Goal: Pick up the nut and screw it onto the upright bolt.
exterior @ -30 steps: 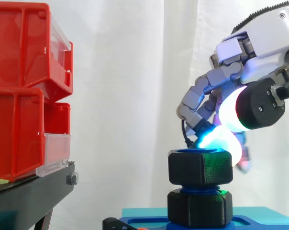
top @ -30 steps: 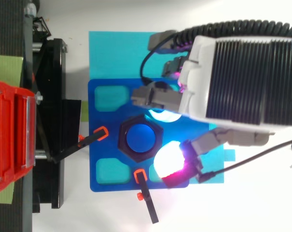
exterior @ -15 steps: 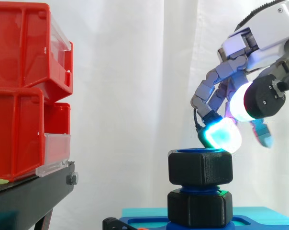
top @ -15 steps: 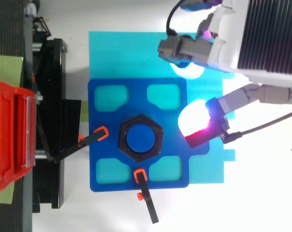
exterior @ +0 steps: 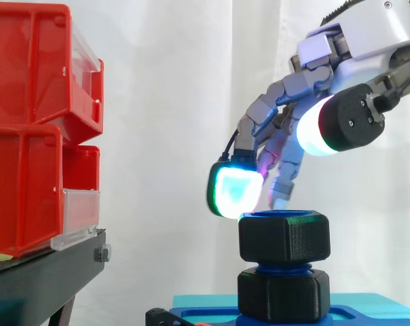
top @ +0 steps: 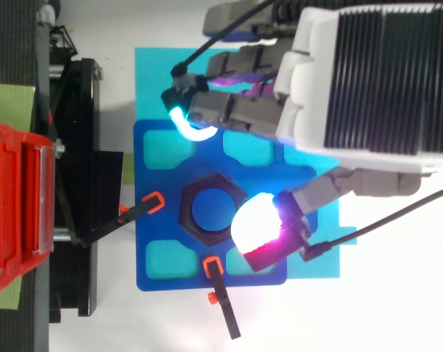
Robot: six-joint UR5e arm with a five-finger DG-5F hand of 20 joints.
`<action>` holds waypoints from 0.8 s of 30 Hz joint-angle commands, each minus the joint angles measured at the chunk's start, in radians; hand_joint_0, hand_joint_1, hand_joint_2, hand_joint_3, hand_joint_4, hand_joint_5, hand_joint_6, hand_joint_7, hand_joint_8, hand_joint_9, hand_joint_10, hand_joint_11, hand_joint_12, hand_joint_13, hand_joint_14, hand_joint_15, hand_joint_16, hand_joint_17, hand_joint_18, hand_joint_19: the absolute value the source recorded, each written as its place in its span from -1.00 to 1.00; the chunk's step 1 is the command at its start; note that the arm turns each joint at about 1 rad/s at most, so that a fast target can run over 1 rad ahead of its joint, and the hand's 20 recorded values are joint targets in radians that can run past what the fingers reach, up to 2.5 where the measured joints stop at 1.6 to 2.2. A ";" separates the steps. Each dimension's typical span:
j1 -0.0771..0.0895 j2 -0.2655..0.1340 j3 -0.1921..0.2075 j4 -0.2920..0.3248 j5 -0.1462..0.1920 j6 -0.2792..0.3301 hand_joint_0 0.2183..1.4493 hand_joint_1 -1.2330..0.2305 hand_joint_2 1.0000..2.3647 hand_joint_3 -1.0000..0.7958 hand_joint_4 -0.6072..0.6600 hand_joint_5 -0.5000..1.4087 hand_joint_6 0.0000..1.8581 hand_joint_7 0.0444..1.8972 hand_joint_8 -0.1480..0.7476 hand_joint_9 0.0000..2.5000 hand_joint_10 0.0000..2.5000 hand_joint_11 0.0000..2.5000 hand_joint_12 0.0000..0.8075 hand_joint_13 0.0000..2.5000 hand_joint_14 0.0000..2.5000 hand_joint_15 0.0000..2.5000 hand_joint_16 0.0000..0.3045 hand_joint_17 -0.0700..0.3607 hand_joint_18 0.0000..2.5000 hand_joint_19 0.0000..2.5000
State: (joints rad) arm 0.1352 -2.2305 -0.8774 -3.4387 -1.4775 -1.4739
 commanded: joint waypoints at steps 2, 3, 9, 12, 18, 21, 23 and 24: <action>0.014 0.000 -0.038 0.059 0.006 0.023 -0.57 0.32 -1.00 -0.44 0.23 -0.59 -0.46 -0.49 -0.33 -0.46 -1.00 -1.00 -0.53 -0.62 -1.00 -1.00 -0.87 -0.47 -0.94 -1.00; 0.018 0.000 -0.049 0.070 0.006 0.029 -0.57 0.32 -1.00 -0.44 0.22 -0.60 -0.46 -0.49 -0.36 -0.50 -1.00 -1.00 -0.51 -0.64 -1.00 -1.00 -0.86 -0.46 -0.97 -1.00; 0.023 0.000 -0.049 0.065 0.008 0.037 -0.59 0.34 -1.00 -0.44 0.20 -0.60 -0.46 -0.48 -0.37 -0.58 -1.00 -1.00 -0.47 -0.70 -1.00 -1.00 -0.85 -0.43 -1.00 -1.00; 0.026 0.000 -0.049 0.065 0.008 0.041 -0.59 0.35 -1.00 -0.44 0.21 -0.60 -0.46 -0.48 -0.36 -0.59 -1.00 -1.00 -0.46 -0.71 -1.00 -1.00 -0.84 -0.42 -1.00 -1.00; 0.027 0.000 -0.049 0.062 0.008 0.043 -0.60 0.35 -1.00 -0.44 0.21 -0.59 -0.46 -0.43 -0.33 -0.61 -1.00 -1.00 -0.43 -0.71 -1.00 -1.00 -0.84 -0.42 -1.00 -1.00; 0.027 0.000 -0.049 0.061 0.008 0.044 -0.59 0.35 -1.00 -0.44 0.24 -0.58 -0.46 -0.32 -0.30 -0.60 -1.00 -1.00 -0.40 -0.69 -1.00 -1.00 -0.84 -0.42 -1.00 -1.00; 0.029 0.000 -0.049 0.061 0.008 0.043 -0.59 0.36 -1.00 -0.44 0.23 -0.56 -0.46 -0.27 -0.28 -0.59 -1.00 -1.00 -0.40 -0.68 -1.00 -1.00 -0.85 -0.43 -1.00 -1.00; 0.029 0.000 -0.049 0.061 0.008 0.044 -0.59 0.35 -1.00 -0.44 0.24 -0.56 -0.46 -0.23 -0.27 -0.58 -1.00 -1.00 -0.40 -0.68 -1.00 -1.00 -0.85 -0.44 -1.00 -1.00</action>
State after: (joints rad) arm 0.1633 -2.2302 -0.9267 -3.3773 -1.4695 -1.4307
